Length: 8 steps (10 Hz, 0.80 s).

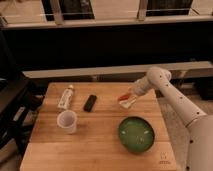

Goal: Place the pepper on the white sponge

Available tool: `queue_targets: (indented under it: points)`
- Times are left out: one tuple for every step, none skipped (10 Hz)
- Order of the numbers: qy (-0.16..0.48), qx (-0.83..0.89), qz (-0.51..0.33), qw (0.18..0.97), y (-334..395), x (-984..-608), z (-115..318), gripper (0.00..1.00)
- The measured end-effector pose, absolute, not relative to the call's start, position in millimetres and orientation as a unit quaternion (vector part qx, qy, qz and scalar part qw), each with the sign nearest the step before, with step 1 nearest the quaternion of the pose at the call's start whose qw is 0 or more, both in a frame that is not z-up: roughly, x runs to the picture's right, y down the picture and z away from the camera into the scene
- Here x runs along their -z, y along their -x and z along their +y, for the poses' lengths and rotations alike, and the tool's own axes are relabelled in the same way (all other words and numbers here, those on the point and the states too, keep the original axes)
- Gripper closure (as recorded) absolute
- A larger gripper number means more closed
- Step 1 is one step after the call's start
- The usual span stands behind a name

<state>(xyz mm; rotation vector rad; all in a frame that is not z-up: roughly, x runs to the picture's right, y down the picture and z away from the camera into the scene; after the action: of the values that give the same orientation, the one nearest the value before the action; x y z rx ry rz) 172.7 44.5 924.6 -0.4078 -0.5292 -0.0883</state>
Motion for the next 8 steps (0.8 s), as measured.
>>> queue_targets:
  points:
    - [0.203,0.041,-0.260,0.943,-173.4,-926.1,46.3,0.53]
    - [0.205,0.038,-0.260,0.943,-173.9,-927.1,48.0,0.44]
    - [0.206,0.036,-0.260,0.943,-174.8,-927.6,49.1,0.35]
    - [0.207,0.035,-0.260,0.942,-174.5,-927.9,49.4,0.25]
    - [0.208,0.034,-0.261,0.942,-174.2,-928.1,49.7,0.20]
    - [0.208,0.034,-0.261,0.942,-173.8,-928.2,49.6,0.20]
    - [0.209,0.034,-0.262,0.942,-173.3,-928.5,50.1,0.20]
    - [0.209,0.033,-0.262,0.942,-173.6,-928.4,50.1,0.20]
